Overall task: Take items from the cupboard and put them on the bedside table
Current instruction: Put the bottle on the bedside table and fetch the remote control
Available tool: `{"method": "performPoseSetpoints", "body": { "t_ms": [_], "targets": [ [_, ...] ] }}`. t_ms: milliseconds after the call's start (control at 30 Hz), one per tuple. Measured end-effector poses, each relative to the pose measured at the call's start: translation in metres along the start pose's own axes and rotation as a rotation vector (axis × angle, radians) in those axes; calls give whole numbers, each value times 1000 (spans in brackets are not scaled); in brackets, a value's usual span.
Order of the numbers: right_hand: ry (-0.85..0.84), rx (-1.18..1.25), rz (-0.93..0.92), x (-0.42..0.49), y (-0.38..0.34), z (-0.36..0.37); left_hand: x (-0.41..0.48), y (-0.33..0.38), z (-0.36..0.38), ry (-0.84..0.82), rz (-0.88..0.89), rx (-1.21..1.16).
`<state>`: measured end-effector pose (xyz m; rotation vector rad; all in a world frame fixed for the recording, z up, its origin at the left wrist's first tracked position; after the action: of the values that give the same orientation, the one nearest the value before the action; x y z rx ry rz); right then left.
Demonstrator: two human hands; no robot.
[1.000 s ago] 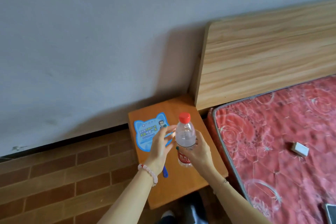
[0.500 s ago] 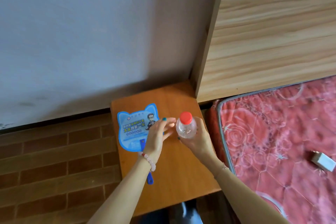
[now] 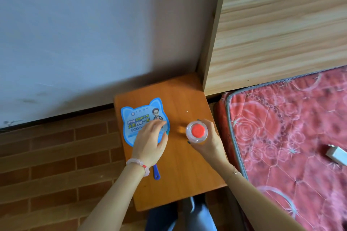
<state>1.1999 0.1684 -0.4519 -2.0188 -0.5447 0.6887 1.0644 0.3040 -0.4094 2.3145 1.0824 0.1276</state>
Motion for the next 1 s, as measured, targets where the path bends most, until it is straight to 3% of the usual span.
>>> {"method": "performPoseSetpoints", "body": {
  "t_ms": [200,367,500,667,1000],
  "targets": [
    [-41,-30,-52,-6,-11,-6,-16,25,-28,-17,156,243],
    [21,-198,-64,-22,-25,-38,-34,45,-59,1,249,390],
    [141,-291,-73,-46,-59,-76,-46,72,-93,81,341,436],
    [299,-372,-241,-92,-142,-106,-63,105,-140,155,441,410],
    [633,-562,-455,-247,-249,-118,-155,140,-233,304,756,379]
  ]
}}
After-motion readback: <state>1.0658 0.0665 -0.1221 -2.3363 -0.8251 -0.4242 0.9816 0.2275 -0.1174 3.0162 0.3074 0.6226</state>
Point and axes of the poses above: each hand's wrist, its own x-axis towards the middle knuckle, its own z-axis out of the palm, y = z × x, the point moved 10 cm from there along x, towards the middle knuckle, and after that the axes turned 8 degrees about y, right-handed, at the moved point
